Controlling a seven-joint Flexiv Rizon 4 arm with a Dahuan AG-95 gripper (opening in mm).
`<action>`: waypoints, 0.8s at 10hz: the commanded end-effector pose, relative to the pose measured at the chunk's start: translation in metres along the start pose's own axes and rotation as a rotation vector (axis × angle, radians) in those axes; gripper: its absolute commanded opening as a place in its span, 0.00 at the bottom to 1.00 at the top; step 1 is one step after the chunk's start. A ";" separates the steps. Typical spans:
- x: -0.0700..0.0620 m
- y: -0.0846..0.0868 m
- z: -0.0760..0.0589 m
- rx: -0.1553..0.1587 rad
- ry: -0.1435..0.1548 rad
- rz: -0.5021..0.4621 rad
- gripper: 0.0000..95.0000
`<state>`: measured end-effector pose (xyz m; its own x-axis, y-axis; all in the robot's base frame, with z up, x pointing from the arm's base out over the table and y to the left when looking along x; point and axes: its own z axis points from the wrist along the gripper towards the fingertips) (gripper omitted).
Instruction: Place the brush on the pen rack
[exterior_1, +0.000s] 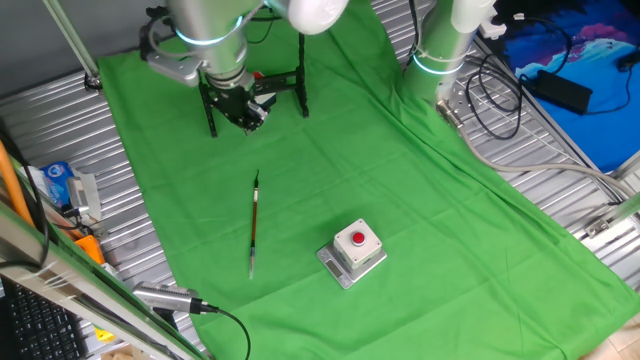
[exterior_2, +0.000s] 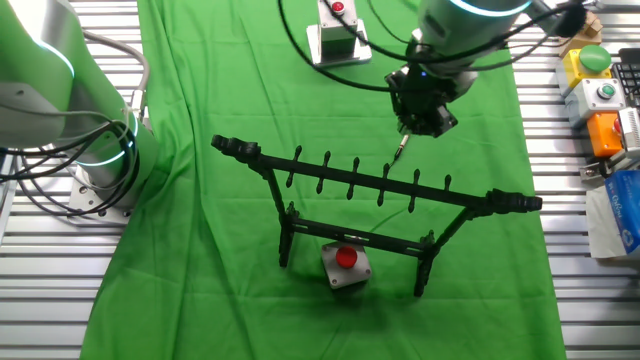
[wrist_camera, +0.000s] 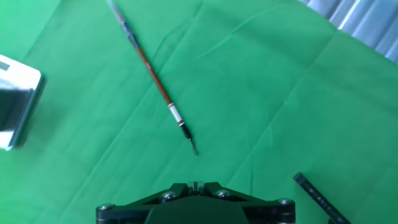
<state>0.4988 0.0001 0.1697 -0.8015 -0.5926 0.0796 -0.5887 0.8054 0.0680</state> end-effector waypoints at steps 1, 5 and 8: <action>0.001 0.000 0.000 -0.006 0.005 -0.015 0.00; 0.001 0.000 0.000 -0.024 0.017 -0.014 0.00; -0.022 0.007 0.008 -0.038 0.027 -0.025 0.00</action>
<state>0.5087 0.0190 0.1621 -0.7824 -0.6129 0.1104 -0.6029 0.7899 0.1123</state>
